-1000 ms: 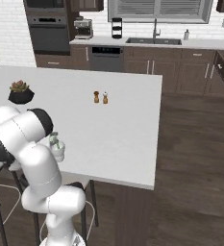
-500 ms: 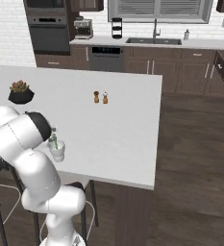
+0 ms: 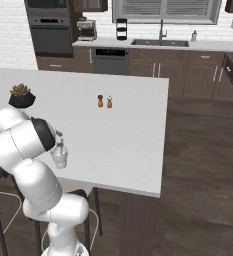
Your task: Take a straw from the drawer in front and place it inside the glass cup on the dining counter.
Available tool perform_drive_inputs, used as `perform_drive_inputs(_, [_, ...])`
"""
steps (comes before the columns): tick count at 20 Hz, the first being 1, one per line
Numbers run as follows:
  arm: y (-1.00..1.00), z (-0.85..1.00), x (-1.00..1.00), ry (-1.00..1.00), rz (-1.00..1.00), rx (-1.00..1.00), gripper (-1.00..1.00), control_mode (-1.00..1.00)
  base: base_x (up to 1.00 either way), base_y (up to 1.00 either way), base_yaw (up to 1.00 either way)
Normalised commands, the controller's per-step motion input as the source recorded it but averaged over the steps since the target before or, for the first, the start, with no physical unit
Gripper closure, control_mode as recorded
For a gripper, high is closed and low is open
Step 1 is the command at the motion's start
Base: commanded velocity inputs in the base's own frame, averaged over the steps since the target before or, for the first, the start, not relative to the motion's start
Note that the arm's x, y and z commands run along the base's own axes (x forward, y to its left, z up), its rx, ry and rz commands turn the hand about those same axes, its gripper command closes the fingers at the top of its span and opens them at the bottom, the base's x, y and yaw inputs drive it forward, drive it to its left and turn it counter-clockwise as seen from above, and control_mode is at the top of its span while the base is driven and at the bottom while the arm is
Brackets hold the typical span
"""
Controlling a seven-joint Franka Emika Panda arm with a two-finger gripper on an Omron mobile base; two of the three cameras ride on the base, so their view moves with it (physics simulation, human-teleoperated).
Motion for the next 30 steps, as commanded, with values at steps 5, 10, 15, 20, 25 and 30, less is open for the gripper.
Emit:
perform_drive_inputs(5, [0.08,-0.26,0.12,0.1,0.0,0.29,-1.0,-1.0,0.0,0.0,0.0])
perform_drive_inputs(10, [0.21,0.06,-0.24,0.0,0.0,0.24,-1.0,-1.0,0.0,0.0,0.0])
perform_drive_inputs(15, [0.09,0.31,-0.6,0.0,0.0,0.18,-1.0,-1.0,0.0,0.0,0.0])
perform_drive_inputs(20, [0.0,0.57,-0.35,0.0,-0.01,0.15,-1.0,-1.0,0.0,0.0,0.0])
perform_drive_inputs(25, [-0.14,1.0,-0.8,0.0,0.0,0.18,-1.0,-1.0,0.0,0.0,0.0])
perform_drive_inputs(30, [-0.65,0.92,-0.93,0.0,-0.05,0.2,-1.0,-1.0,0.0,0.0,0.0])
